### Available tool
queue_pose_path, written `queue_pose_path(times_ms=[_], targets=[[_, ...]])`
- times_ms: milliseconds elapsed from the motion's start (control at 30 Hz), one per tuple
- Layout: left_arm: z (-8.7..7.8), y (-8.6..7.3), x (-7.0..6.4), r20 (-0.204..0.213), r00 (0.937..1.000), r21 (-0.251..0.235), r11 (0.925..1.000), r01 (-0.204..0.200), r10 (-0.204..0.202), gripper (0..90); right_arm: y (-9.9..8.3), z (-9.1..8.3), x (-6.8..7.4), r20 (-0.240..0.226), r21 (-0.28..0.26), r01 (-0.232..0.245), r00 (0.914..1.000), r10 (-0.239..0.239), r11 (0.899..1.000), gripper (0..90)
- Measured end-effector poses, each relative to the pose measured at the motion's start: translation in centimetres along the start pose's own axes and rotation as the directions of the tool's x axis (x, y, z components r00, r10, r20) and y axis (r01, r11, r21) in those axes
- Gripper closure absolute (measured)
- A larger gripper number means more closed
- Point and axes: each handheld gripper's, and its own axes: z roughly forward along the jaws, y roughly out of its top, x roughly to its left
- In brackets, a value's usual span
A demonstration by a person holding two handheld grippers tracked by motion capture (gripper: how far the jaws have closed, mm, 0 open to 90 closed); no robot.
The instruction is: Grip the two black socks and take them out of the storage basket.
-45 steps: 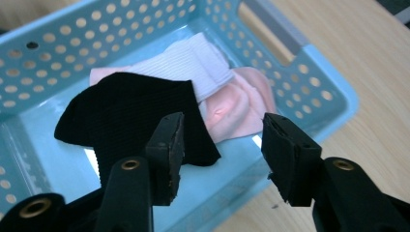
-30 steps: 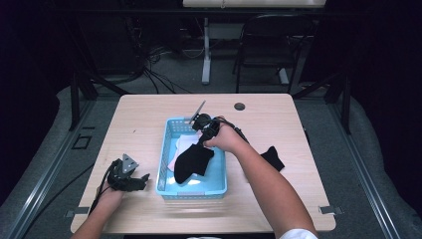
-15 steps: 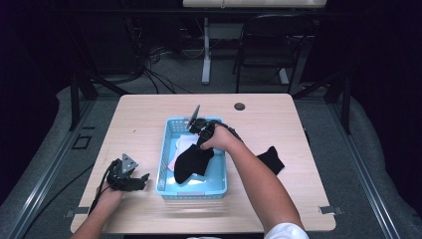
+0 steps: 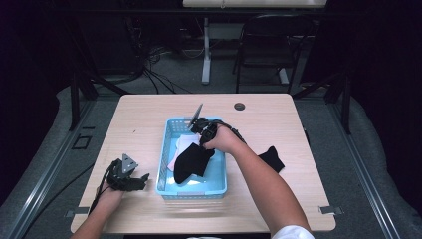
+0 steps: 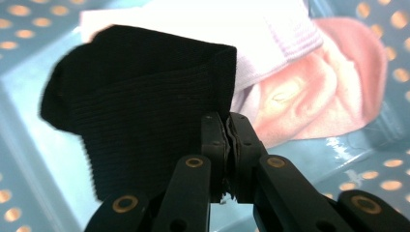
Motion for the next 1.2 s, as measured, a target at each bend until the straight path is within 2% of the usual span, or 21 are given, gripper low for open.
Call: queue_pose_path(times_ms=[33, 167, 267, 367, 400, 433, 467, 533, 700, 733, 767, 833, 867, 900, 967, 1000, 1033, 1133, 1167, 1200], targets=[[0.0, 0.0, 0.0, -0.001, 1.0, 0.001, 1.0, 0.003, -0.003, 15.6, -0.1, -0.8, 0.5, 0.008, -0.019, 0.023, 0.9997, -0.023, 1.0, 87.1], [0.0, 0.0, 0.0, -0.002, 1.0, 0.003, 1.0, -0.003, 0.003, 15.6, -0.4, -2.5, 1.4, 0.005, -0.078, 0.044, 0.999, -0.044, 0.996, 87.3], [0.0, 0.0, 0.0, -0.002, 1.0, 0.003, 1.0, -0.003, 0.003, 15.6, -0.6, -3.4, 1.9, 0.001, -0.098, 0.058, 0.9983, -0.058, 0.993, 87.5], [0.0, 0.0, -0.1, -0.003, 1.0, 0.006, 1.0, -0.003, 0.003, 15.6, -1.1, -4.7, 3.0, -0.011, -0.157, 0.081, 0.9964, -0.084, 0.984, 87.6], [0.0, 0.0, -0.1, -0.003, 1.0, 0.006, 1.0, -0.003, 0.003, 15.6, -1.1, -4.7, 3.0, -0.011, -0.157, 0.081, 0.9964, -0.084, 0.984, 87.6], [0.0, 0.0, -0.1, -0.003, 1.0, 0.007, 1.0, -0.004, 0.004, 15.6, -1.3, -5.3, 3.4, -0.017, -0.181, 0.094, 0.995, -0.098, 0.979, 87.6], [0.0, 0.0, -0.1, -0.003, 1.0, 0.007, 1.0, -0.004, 0.004, 15.6, -1.3, -5.3, 3.4, -0.017, -0.181, 0.094, 0.995, -0.098, 0.979, 87.6], [0.1, 0.0, -0.1, -0.005, 1.0, 0.008, 1.0, -0.005, 0.005, 15.6, -1.7, -6.3, 4.0, -0.027, -0.222, 0.102, 0.9935, -0.111, 0.97, 87.6], [0.1, 0.0, -0.1, -0.005, 1.0, 0.009, 1.0, -0.003, 0.003, 15.6, -2.4, -8.0, 4.5, -0.017, -0.287, 0.112, 0.9923, -0.122, 0.951, 87.6], [0.1, 0.0, -0.1, -0.005, 1.0, 0.009, 1.0, -0.003, 0.003, 15.6, -2.4, -8.0, 4.5, -0.017, -0.287, 0.112, 0.9923, -0.122, 0.951, 87.6], [0.1, 0.0, -0.1, -0.005, 1.0, 0.01, 0.9999, -0.004, 0.004, 15.6, -2.7, -8.7, 4.7, -0.017, -0.312, 0.111, 0.9923, -0.123, 0.944, 87.7], [0.1, -0.1, -0.1, -0.008, 1.0, 0.007, 1.0, -0.004, 0.004, 15.6, -2.9, -9.0, 4.8, -0.015, -0.323, 0.113, 0.992, -0.125, 0.94, 87.7], [0.1, -0.1, -0.2, -0.007, 1.0, 0.006, 1.0, 0.0, 0.0, 15.6, -3.2, -9.7, 5.1, -0.011, -0.349, 0.118, 0.9915, -0.13, 0.93, 87.7], [0.1, -0.1, -0.2, -0.007, 1.0, 0.006, 1.0, 0.0, 0.0, 15.6, -3.2, -9.7, 5.1, -0.011, -0.349, 0.118, 0.9915, -0.13, 0.93, 87.7], [0.1, -0.1, -0.1, -0.005, 1.0, 0.011, 0.9999, -0.001, 0.001, 15.6, -3.8, -10.8, 5.4, 0.001, -0.37, 0.124, 0.9911, -0.133, 0.921, 87.7], [0.1, -0.1, -0.1, -0.005, 1.0, 0.011, 0.9999, -0.001, 0.001, 15.6, -3.8, -10.8, 5.4, 0.001, -0.37, 0.124, 0.9911, -0.133, 0.921, 87.7], [0.0, -0.1, -0.1, -0.005, 1.0, 0.011, 0.9999, -0.003, 0.003, 15.6, -4.2, -11.6, 5.6, 0.009, -0.381, 0.124, 0.9914, -0.131, 0.916, 87.7], [0.0, -0.1, -0.1, -0.006, 1.0, 0.011, 0.9999, -0.004, 0.004, 15.6, -4.7, -12.4, 5.6, 0.025, -0.387, 0.13, 0.9911, -0.131, 0.913, 87.7], [0.0, -0.2, -0.1, -0.007, 1.0, 0.012, 0.9999, -0.004, 0.005, 15.6, -5.2, -13.3, 5.5, 0.039, -0.384, 0.133, 0.991, -0.128, 0.914, 87.7], [0.0, -0.2, -0.1, -0.007, 1.0, 0.012, 0.9999, -0.004, 0.005, 15.6, -5.5, -13.7, 5.5, 0.045, -0.395, 0.129, 0.9916, -0.121, 0.91, 87.7]])
